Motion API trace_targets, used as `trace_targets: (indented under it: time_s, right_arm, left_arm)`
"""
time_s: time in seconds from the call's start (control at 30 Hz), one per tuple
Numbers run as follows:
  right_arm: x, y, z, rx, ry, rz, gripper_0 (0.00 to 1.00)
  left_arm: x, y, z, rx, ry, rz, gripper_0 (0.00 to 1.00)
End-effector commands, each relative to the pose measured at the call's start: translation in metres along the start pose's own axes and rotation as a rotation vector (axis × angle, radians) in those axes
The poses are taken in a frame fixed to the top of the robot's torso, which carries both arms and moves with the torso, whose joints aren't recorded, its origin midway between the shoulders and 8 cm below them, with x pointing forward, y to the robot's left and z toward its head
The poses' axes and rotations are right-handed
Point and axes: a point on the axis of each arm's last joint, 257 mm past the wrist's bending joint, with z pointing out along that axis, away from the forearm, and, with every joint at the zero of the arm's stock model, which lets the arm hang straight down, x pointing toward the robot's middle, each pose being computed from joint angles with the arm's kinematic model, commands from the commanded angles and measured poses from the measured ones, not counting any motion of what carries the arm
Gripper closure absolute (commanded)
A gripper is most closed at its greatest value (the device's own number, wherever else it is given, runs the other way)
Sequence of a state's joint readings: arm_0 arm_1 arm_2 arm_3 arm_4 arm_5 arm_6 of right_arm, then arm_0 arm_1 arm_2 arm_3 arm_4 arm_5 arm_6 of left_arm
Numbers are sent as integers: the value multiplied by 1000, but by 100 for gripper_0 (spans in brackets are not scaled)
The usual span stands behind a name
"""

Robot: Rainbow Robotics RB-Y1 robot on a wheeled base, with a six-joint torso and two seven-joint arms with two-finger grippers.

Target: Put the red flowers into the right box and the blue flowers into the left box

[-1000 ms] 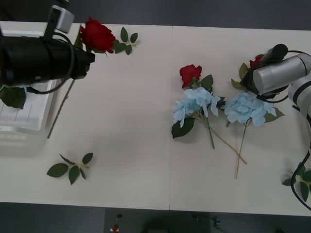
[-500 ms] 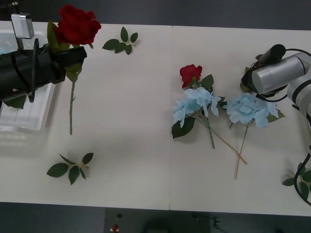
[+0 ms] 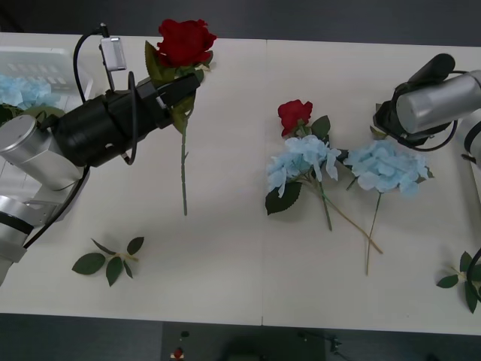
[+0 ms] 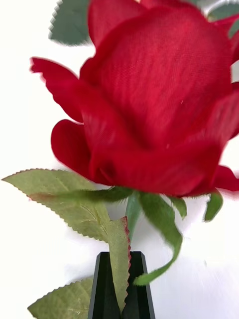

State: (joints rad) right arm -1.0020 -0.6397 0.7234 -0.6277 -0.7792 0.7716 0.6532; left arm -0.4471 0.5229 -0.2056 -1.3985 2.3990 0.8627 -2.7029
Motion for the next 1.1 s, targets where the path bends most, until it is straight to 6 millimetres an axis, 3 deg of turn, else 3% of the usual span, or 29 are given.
trace_targets:
  time_s: [0.03,0.37,0.67,0.8,0.93,1.1]
  right_arm:
    - [-53,2,-41,-36,-32,-21,100]
    - [-104,-55,-118,-17,24,-282,100]
    - [-140,-155,-167,101,-13,-622,100]
    - [-147,-203,-176,160,-21,-667,100]
    - [-147,-238,-173,184,-30,-650,100]
    - [-144,-269,-164,195,-33,-599,100]
  left_arm:
    - [-23,-21,23,6,-36,52,100]
    - [0,-31,48,-25,-37,-1,100]
    - [4,-44,56,-8,-35,-2,100]
    - [12,-50,60,2,-15,9,100]
    - [21,-51,62,4,7,19,100]
    - [27,-55,63,14,23,17,100]
